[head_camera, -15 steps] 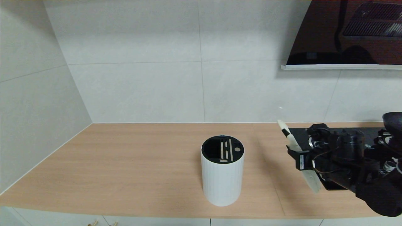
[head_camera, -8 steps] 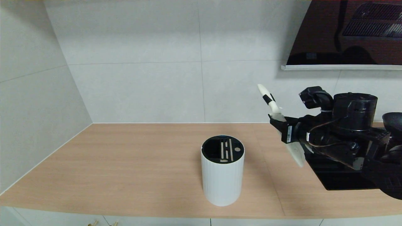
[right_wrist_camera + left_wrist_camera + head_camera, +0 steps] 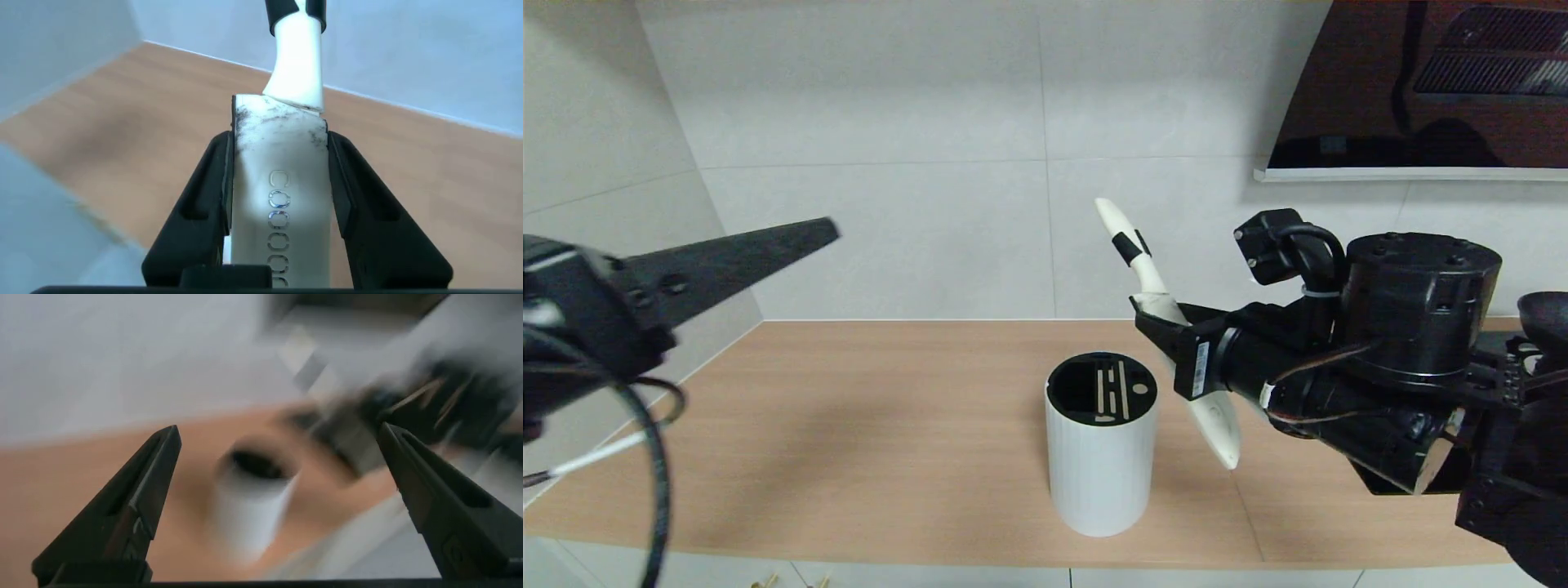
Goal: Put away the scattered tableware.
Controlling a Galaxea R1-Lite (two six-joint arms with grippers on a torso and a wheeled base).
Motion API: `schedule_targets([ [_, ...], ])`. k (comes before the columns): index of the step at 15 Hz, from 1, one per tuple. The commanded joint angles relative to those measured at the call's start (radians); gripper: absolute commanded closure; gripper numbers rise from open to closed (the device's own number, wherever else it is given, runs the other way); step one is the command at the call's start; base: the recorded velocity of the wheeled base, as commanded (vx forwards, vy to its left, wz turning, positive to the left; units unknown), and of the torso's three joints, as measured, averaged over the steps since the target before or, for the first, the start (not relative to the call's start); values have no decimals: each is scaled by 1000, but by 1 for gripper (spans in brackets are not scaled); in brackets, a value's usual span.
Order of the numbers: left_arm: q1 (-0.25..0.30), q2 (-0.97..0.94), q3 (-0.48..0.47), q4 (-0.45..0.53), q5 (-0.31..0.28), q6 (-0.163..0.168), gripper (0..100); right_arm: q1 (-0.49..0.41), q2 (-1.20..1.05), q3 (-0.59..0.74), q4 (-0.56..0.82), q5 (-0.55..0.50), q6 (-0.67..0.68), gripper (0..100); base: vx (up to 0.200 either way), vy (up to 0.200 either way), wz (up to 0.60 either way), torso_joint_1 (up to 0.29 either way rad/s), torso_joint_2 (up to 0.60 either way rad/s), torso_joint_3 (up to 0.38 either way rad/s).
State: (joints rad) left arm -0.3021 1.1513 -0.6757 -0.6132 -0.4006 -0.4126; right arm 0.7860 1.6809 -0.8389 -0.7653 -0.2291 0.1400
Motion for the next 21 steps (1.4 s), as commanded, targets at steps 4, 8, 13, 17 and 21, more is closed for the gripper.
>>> schedule_targets([
  [4,-173,364,61,-307,32,-336,0,164,5,6,-5,-36,27,100,0,0,0,0,0,0],
  [8,-252,456,58,-410,32,-414,0,205,26,11,-42,-52,27,100,0,0,0,0,0,0],
  [13,-262,522,56,-482,43,-413,0,240,48,14,-45,-52,30,100,0,0,0,0,0,0],
  [17,-258,527,54,-513,83,-397,0,240,43,24,-45,-52,29,100,0,0,0,0,0,0],
  [21,-255,536,54,-516,85,-393,0,249,42,35,-58,-53,26,100,0,0,0,0,0,0],
])
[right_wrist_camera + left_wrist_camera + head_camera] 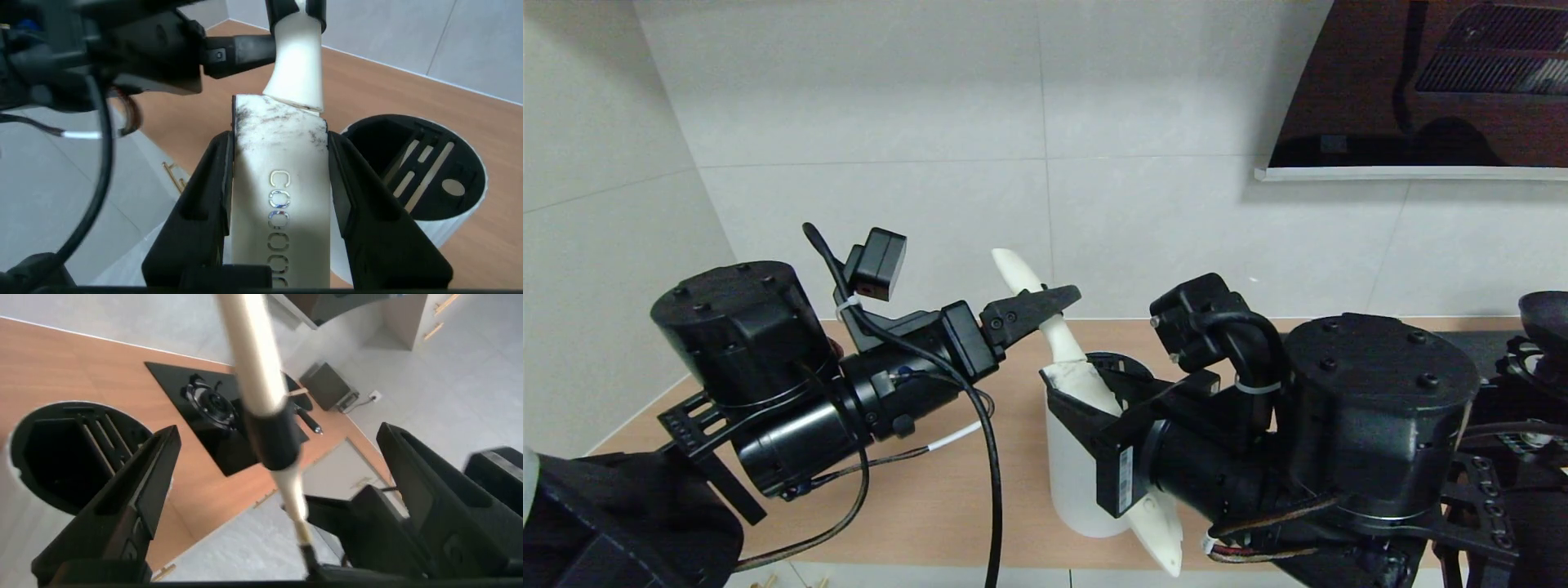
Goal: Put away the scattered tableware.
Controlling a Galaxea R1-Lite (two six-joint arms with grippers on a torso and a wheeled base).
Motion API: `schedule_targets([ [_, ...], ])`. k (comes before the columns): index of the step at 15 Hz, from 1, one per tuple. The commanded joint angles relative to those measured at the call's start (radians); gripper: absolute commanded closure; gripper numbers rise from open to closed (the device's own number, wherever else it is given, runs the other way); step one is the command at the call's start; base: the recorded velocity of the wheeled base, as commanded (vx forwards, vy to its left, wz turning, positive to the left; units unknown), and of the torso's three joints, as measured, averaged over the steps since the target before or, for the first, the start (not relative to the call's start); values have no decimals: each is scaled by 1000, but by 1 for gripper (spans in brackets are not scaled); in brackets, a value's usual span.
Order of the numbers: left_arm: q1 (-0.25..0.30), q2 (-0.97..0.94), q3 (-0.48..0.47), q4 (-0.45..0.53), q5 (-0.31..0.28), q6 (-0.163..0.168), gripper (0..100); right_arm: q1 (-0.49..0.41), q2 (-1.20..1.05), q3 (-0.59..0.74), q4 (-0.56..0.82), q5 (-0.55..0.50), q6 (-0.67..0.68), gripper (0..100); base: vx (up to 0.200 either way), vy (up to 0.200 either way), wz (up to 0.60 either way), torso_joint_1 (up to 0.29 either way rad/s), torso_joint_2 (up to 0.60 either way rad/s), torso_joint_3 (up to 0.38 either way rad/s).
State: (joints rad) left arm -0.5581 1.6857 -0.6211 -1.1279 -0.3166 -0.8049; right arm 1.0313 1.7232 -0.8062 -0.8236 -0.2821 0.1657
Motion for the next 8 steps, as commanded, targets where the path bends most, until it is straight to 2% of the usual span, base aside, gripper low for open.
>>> schedule_targets([
  [1,1,0,1,-4,1,0,0,7,-1,7,0,0,-2,100,0,0,0,0,0,0],
  [3,1,-5,1,-4,1,0,0,7,4,7,0,0,-2,100,0,0,0,0,0,0],
  [4,1,-6,1,-4,1,0,100,7,6,7,0,1,0,100,0,0,0,0,0,0],
  [8,1,-6,1,-4,-1,0,100,7,3,7,0,1,0,100,0,0,0,0,0,0],
])
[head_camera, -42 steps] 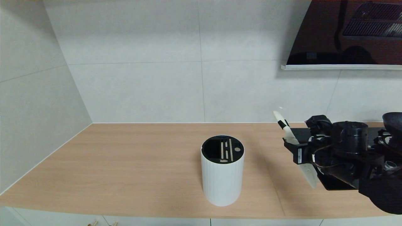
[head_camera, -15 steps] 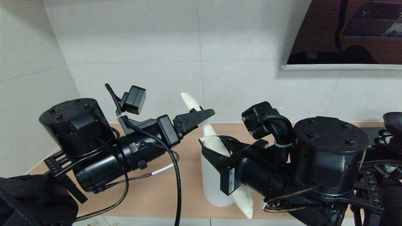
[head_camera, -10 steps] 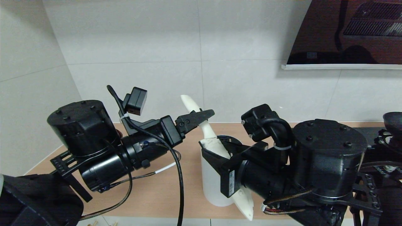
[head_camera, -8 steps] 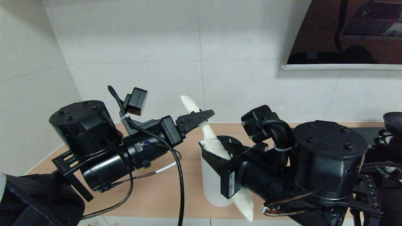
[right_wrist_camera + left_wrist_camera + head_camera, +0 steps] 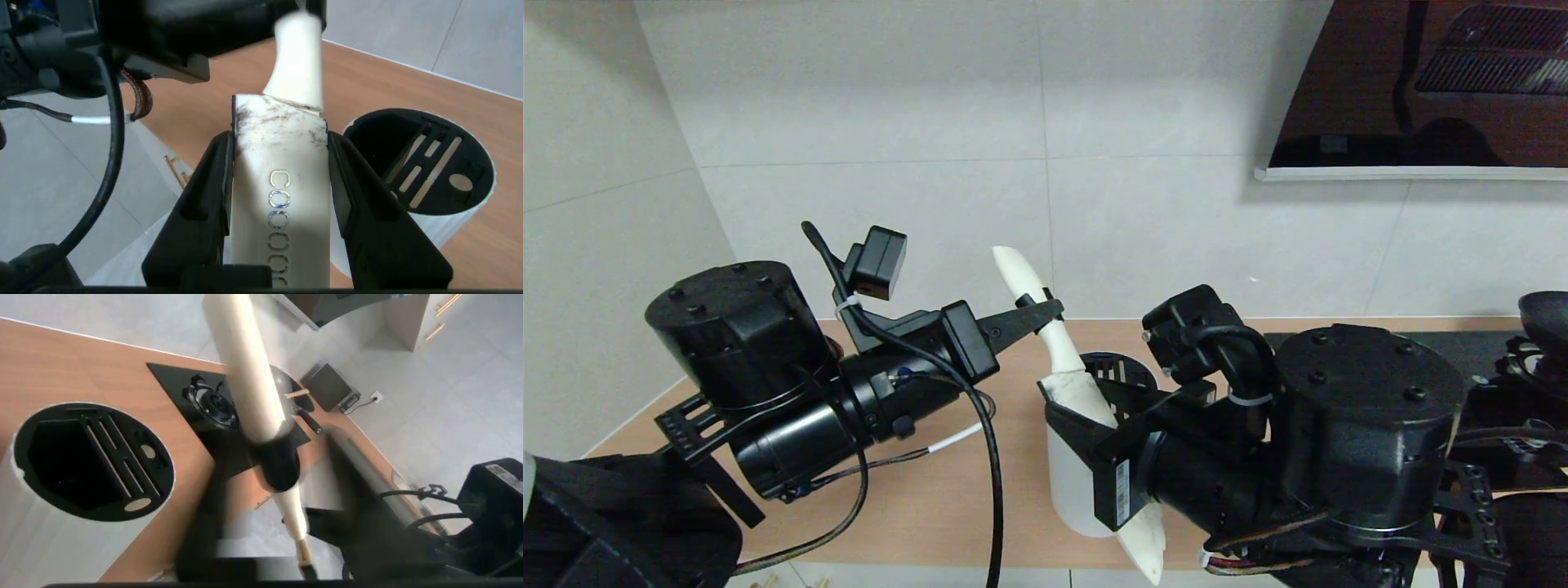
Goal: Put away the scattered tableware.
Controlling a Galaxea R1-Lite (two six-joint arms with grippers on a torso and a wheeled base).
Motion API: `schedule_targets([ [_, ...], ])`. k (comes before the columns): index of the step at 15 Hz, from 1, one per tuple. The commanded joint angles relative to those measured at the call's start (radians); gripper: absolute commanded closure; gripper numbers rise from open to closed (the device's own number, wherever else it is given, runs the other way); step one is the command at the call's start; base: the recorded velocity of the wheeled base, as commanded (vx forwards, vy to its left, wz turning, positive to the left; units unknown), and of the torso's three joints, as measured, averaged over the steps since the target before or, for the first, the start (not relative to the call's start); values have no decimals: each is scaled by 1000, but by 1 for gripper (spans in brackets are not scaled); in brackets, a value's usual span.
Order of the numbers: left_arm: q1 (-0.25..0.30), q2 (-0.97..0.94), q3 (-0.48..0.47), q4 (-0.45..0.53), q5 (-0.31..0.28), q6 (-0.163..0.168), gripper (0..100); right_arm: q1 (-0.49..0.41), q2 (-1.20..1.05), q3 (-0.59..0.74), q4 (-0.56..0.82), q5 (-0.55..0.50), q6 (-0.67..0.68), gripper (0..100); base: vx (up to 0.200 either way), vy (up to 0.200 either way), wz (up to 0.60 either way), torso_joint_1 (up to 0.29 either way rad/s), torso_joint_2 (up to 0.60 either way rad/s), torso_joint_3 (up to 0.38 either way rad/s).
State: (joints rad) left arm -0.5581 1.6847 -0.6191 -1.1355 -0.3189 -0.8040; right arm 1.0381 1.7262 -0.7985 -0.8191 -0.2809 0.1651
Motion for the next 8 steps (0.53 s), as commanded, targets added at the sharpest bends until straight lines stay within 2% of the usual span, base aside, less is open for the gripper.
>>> schedule_targets([
  [1,1,-5,1,3,0,0,100,0,0,-1,-5,-1,1,100,0,0,0,0,0,0],
  [8,-2,-10,12,-47,1,-1,100,-1,-4,-5,-5,-1,4,100,0,0,0,0,0,0],
])
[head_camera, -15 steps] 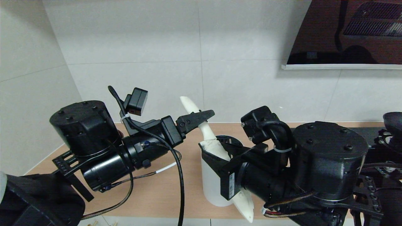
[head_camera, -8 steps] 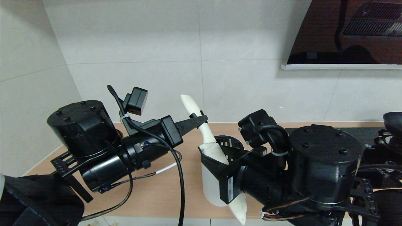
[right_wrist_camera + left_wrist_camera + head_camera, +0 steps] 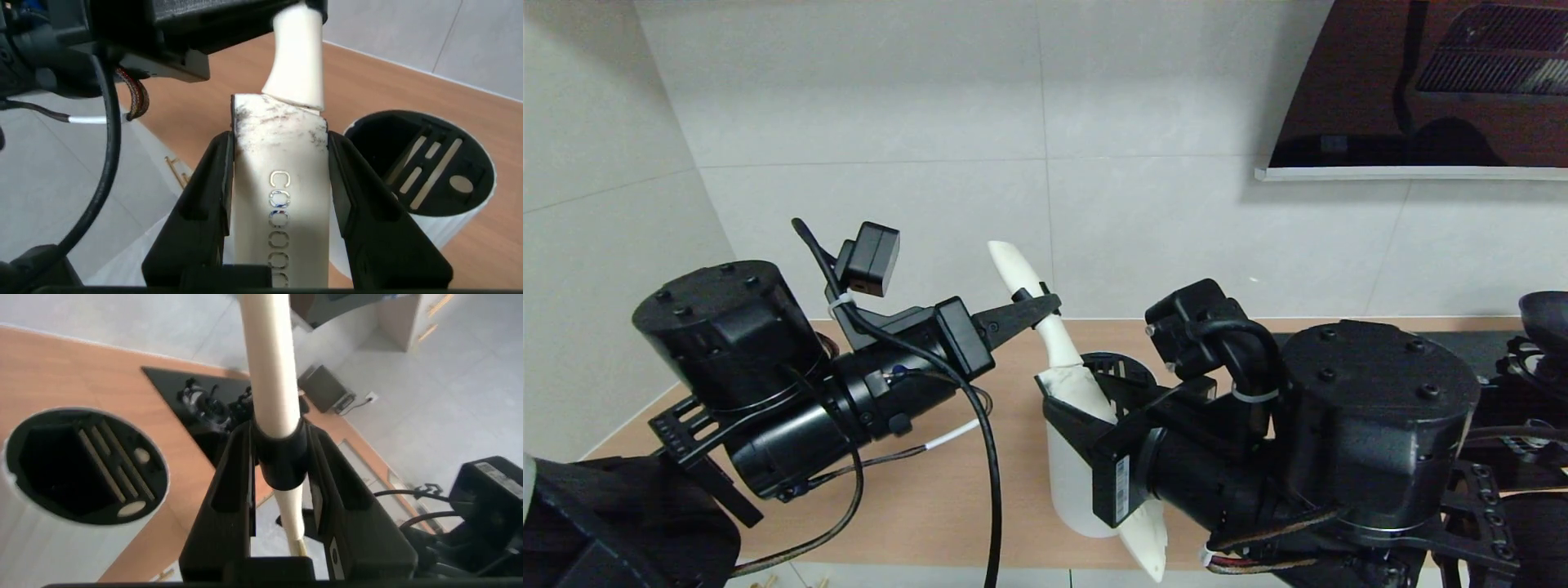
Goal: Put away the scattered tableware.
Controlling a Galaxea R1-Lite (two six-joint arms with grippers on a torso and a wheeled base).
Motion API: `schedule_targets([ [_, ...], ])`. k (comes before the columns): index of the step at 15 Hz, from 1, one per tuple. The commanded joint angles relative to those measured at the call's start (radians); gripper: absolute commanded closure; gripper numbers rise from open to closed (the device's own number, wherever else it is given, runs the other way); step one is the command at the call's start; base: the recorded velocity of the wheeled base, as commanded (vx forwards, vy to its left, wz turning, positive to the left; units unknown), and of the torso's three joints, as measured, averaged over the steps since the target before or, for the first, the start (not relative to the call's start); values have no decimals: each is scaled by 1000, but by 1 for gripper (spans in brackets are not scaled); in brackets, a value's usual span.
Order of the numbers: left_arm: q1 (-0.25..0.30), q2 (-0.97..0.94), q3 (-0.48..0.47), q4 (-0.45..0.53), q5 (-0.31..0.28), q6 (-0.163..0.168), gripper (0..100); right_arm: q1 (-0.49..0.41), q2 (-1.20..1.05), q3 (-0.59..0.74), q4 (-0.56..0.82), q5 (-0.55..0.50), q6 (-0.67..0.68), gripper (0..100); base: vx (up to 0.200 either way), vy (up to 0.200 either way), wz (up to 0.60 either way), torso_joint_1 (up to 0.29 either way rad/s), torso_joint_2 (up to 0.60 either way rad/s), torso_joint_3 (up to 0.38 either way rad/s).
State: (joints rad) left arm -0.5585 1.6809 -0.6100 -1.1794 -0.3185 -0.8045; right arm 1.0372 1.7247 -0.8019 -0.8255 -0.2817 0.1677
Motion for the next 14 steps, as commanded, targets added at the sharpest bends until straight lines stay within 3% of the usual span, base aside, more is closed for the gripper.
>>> schedule_targets([
  [1,-3,-6,3,-3,3,-1,100,0,-2,-2,2,-1,1,100,0,0,0,0,0,0],
  [2,-4,-6,1,-3,3,-1,100,0,-4,-3,-1,-1,1,100,0,0,0,0,0,0],
  [3,-4,-6,-2,-3,3,-1,100,0,-4,-2,-7,-1,1,0,0,0,0,0,0,0],
  [8,-3,-33,-11,17,3,2,100,-8,-25,3,-12,-4,1,0,0,0,0,0,0,0],
  [10,2,-64,-47,89,10,37,100,-48,-83,15,-4,-7,-5,0,0,0,0,0,0,0],
  [13,2,-119,-226,333,134,79,100,-166,-177,6,49,9,-8,0,0,0,0,0,0,0],
  [14,2,-118,-343,489,245,156,100,-229,-218,0,94,29,-8,0,0,0,0,0,0,0],
])
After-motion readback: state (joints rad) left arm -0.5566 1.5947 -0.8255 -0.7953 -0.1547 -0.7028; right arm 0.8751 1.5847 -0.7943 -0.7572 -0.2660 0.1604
